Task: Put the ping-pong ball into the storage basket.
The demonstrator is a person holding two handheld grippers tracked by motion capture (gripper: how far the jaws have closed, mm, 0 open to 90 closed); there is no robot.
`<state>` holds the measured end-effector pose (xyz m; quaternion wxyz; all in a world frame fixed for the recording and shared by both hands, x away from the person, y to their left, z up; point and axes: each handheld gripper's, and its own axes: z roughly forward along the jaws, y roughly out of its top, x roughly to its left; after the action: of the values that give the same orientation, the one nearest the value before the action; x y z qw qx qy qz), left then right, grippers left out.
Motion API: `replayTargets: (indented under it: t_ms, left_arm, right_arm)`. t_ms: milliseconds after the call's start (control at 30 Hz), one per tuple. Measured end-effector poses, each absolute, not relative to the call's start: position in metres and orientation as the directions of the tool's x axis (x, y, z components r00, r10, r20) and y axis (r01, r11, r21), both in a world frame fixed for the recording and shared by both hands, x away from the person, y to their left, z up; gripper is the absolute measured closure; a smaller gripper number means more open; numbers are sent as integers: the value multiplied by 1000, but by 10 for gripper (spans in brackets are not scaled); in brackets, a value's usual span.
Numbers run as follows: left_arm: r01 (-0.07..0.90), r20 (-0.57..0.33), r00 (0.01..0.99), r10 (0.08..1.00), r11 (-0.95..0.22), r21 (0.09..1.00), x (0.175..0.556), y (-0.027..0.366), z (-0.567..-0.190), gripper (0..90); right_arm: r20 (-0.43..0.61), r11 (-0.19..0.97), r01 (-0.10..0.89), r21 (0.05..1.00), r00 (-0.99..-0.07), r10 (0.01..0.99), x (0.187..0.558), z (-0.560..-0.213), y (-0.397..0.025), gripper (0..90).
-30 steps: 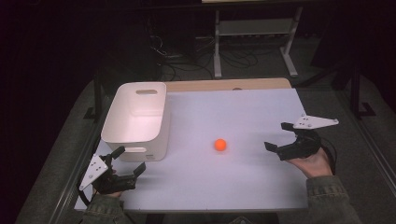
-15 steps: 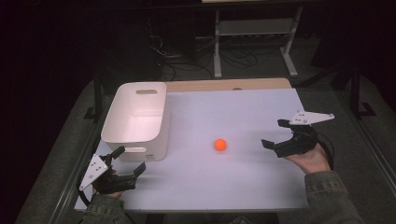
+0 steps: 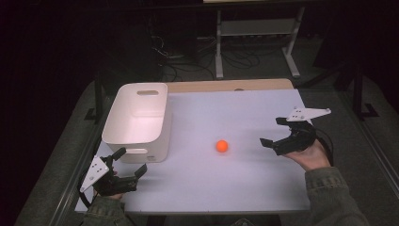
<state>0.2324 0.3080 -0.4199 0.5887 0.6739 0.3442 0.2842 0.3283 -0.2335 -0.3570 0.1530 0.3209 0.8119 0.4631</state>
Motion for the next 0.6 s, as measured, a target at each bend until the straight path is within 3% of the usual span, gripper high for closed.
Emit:
replayTargets:
  t_ms: [600]
  left_arm:
    - [130, -22, 602, 798, -71, 989, 232, 308, -420, 17]
  right_arm:
    - [40, 407, 380, 830, -769, 638, 340, -349, -221, 0]
